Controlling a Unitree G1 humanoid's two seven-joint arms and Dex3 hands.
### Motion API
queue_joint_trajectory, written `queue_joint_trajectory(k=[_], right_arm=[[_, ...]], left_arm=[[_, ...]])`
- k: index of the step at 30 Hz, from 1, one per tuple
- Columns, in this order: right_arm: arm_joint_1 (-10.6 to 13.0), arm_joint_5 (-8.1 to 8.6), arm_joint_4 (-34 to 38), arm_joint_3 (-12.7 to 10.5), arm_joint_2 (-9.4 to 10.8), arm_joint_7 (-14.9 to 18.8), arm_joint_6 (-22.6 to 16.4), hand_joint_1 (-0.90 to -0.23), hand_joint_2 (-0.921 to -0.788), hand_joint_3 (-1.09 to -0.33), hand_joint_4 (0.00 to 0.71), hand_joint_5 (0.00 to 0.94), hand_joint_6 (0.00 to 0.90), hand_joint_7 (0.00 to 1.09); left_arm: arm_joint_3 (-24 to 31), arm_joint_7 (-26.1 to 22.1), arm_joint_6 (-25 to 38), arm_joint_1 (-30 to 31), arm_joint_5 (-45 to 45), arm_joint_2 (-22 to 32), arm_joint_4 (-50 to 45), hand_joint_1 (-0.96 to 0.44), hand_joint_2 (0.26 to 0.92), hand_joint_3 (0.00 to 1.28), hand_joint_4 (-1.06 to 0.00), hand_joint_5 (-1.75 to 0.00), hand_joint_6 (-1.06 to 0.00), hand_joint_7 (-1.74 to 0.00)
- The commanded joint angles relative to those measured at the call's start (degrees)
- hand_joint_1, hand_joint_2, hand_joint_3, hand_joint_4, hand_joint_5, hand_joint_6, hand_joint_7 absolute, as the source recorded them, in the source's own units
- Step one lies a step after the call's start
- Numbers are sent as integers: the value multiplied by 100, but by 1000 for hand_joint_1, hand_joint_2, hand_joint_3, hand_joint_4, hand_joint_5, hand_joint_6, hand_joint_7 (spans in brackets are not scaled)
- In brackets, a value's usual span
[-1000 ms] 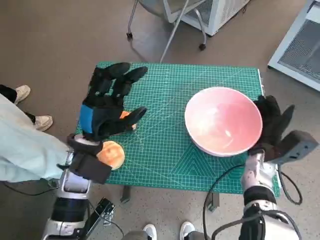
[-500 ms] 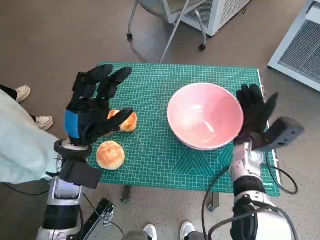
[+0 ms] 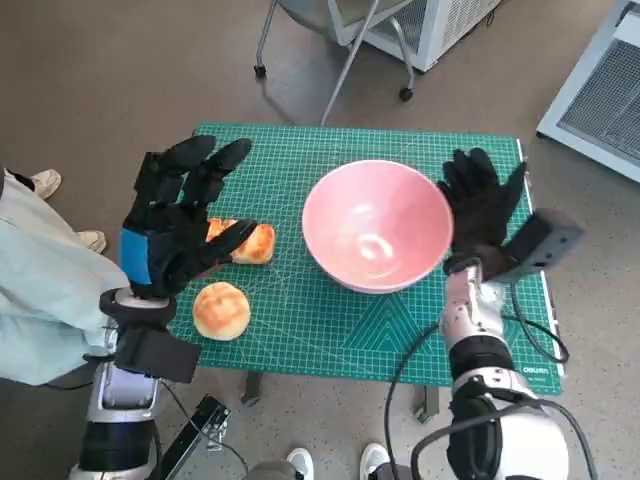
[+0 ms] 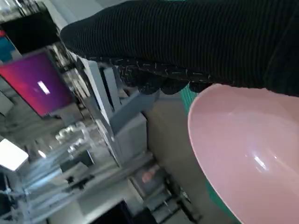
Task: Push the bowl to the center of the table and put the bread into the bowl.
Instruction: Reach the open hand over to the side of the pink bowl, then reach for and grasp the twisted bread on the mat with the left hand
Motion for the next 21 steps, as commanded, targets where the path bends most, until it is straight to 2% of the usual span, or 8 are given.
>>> queue_joint_trajectory(k=[1,6,11,17,18,21], right_arm=[[-37,-120,114,50,-6,-125,221,-495,-921,-951,232,21,-1,807],[-84,-288,85,162,-143,-193,215,-485,-921,-958,220,15,-1,793],[-122,-504,30,322,-329,-288,44,-517,-921,-945,230,20,-1,809],[-67,-982,-163,725,-578,-292,-654,-536,-921,-905,242,25,1,819],[-12,-1129,-249,855,-646,-261,-904,-540,-921,-900,242,25,2,820],[105,-1432,-431,1139,-809,-205,-1483,-577,-921,-896,261,34,7,824]], left_arm=[[62,98,60,96,92,64,-127,-66,919,122,-347,-435,-294,-705],[109,28,58,141,87,176,-142,-69,918,113,-354,-423,-296,-705],[159,-110,21,167,103,444,-90,-73,917,102,-360,-412,-295,-704],[248,-630,80,113,210,1267,110,-79,917,74,-380,-362,-305,-654],[254,-828,124,76,222,1493,150,-81,919,65,-386,-341,-312,-634],[248,-1254,223,-25,211,1963,252,-89,915,37,-394,-272,-329,-564]])
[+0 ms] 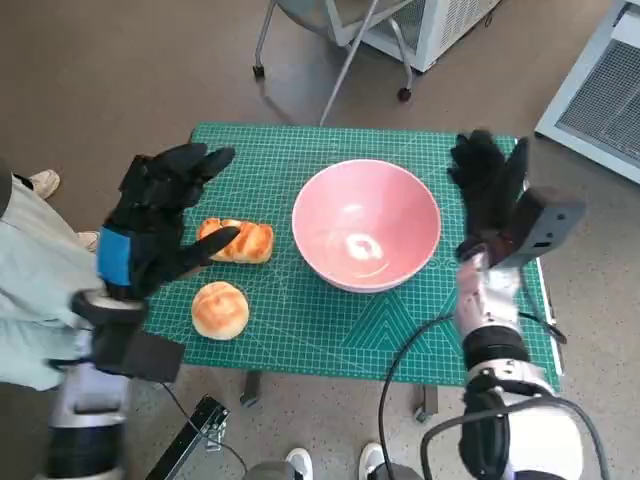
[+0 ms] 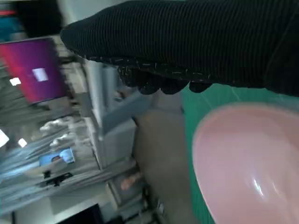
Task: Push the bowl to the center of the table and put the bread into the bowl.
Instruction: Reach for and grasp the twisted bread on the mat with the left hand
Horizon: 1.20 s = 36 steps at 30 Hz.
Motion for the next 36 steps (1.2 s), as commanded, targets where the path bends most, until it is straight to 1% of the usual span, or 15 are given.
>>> queue_joint_trajectory(k=[1,4,6,8,10,13,16,20,23,26,29,31,36], right_arm=[[247,-458,-298,432,-251,131,-885,-585,-921,-897,268,37,9,827],[350,-525,-518,572,-332,336,-1399,-595,-921,-907,307,56,18,833],[434,-491,-702,638,-333,515,-1681,-592,-921,-905,329,65,29,834],[537,-313,-957,658,-287,814,-1895,-589,-921,-894,347,73,43,834],[654,-166,-1221,688,-238,1022,-2022,-587,-921,-857,371,83,77,823],[881,-114,-1710,809,-189,1163,-2142,-591,-921,-824,389,88,106,809],[1098,-96,-2177,926,-165,1241,-2158,-599,-921,-810,390,87,112,807],[1357,-261,-2682,1074,-214,1191,-2163,-599,-921,-810,389,87,77,845],[1487,-296,-2926,1154,-254,1188,-2131,-589,-921,-826,377,83,31,893],[1572,-324,-3081,1204,-288,1164,-2098,-581,-921,-840,364,77,13,909],[1631,-288,-3194,1237,-290,1162,-2040,-580,-921,-849,352,72,4,920],[1652,-250,-3225,1246,-290,1163,-2003,-586,-921,-850,346,70,1,924],[1722,-227,-3348,1267,-277,1125,-1914,-602,-921,-846,343,70,-1,927]], left_arm=[[55,-675,203,-196,40,811,217,-91,914,29,-396,-252,-333,-545],[0,-1002,330,-354,61,1146,349,-92,908,12,-406,-173,-362,-453],[-59,-1206,412,-472,56,1308,426,-88,902,6,-410,-134,-380,-406],[-174,-1415,466,-638,97,1468,537,-85,895,3,-413,-106,-395,-368],[-303,-1575,462,-810,155,1592,678,-78,883,1,-418,-77,-413,-323],[-538,-1748,357,-1111,293,1731,982,-72,868,0,-425,-53,-436,-275],[-781,-1878,219,-1420,446,1823,1321,-61,850,0,-430,-40,-450,-244],[-1166,-2070,35,-1871,697,1885,1792,-55,830,0,-431,-31,-457,-222],[-1489,-2194,-67,-2200,987,1916,2100,-43,812,1,-415,-14,-464,-174],[-1864,-2179,-107,-2470,1555,2012,2258,-28,796,0,-380,-6,-461,-142],[-2313,-2085,59,-2741,2464,2093,2211,-27,778,0,-327,-2,-466,-96],[-2526,-2094,193,-2901,2867,2061,2209,-49,769,0,-297,-1,-454,-68],[-2816,-2116,264,-3217,3203,1854,2481,-61,766,2,-275,-1,-444,-43]])
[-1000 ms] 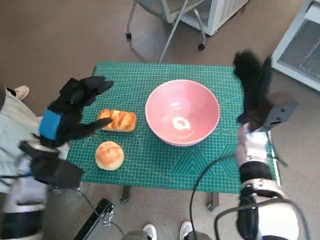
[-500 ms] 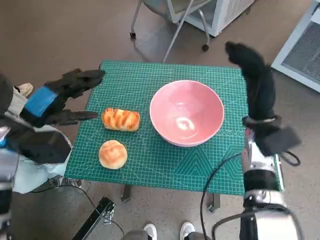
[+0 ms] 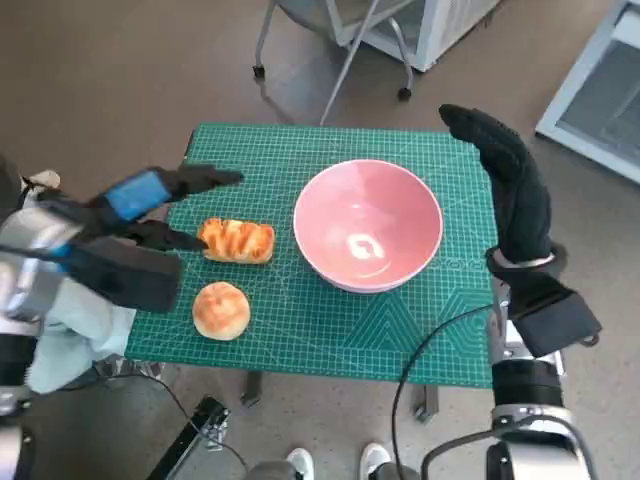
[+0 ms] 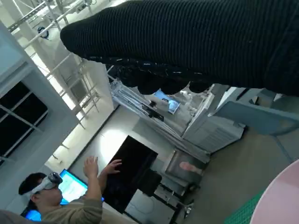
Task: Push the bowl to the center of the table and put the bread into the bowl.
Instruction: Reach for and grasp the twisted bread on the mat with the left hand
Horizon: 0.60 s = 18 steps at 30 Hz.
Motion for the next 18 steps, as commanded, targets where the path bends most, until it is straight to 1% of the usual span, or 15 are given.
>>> queue_joint_trajectory(k=[1,9,13,18], right_arm=[[214,-15,-111,40,3,-36,159,-606,-921,-845,342,70,-1,928],[299,-5,-247,49,26,-81,221,-612,-921,-832,341,72,-1,934],[348,-27,-325,54,26,-110,242,-615,-921,-830,341,72,-1,935],[385,-9,-354,49,23,-119,244,-613,-921,-830,340,74,-1,934]], left_arm=[[-292,-16,90,-403,290,-117,273,-53,768,3,-274,-2,-444,-40],[-660,-30,195,-729,516,-423,731,-28,776,6,-290,-8,-453,-30],[-865,-41,302,-867,662,-548,969,-51,777,6,-293,-6,-455,-26],[-1098,-29,399,-1043,833,-696,1316,-104,780,6,-294,-4,-462,-23]])
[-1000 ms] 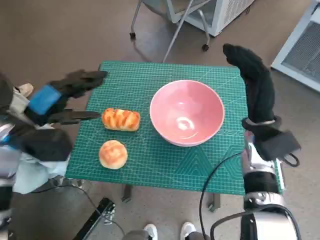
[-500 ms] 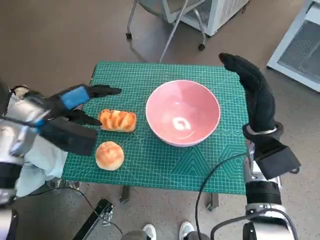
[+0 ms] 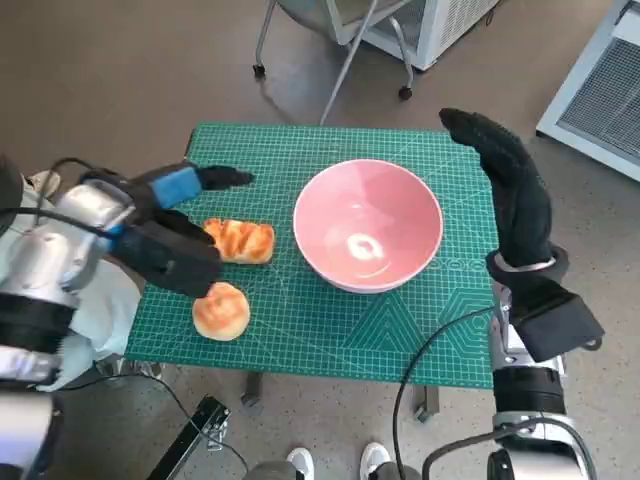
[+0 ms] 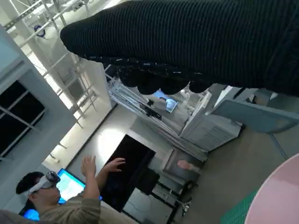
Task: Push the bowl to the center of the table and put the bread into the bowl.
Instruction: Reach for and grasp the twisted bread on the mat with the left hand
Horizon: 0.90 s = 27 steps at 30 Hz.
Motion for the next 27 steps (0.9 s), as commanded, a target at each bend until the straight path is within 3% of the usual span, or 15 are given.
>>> queue_joint_trajectory(k=[1,16,27], right_arm=[[187,-10,-9,14,11,-42,78,-611,-921,-830,340,74,-1,934],[241,80,13,-13,63,-35,5,-587,-921,-831,340,75,2,930],[323,53,-60,-15,89,-81,-7,-591,-921,-828,340,76,4,925]], left_arm=[[-189,-23,117,-234,125,-117,304,-113,780,5,-294,-4,-463,-22],[-741,84,423,-481,292,-707,1332,-175,783,4,-272,0,-466,-14],[-1193,382,558,-550,425,-1146,2101,-190,784,3,-296,-15,-479,-16]])
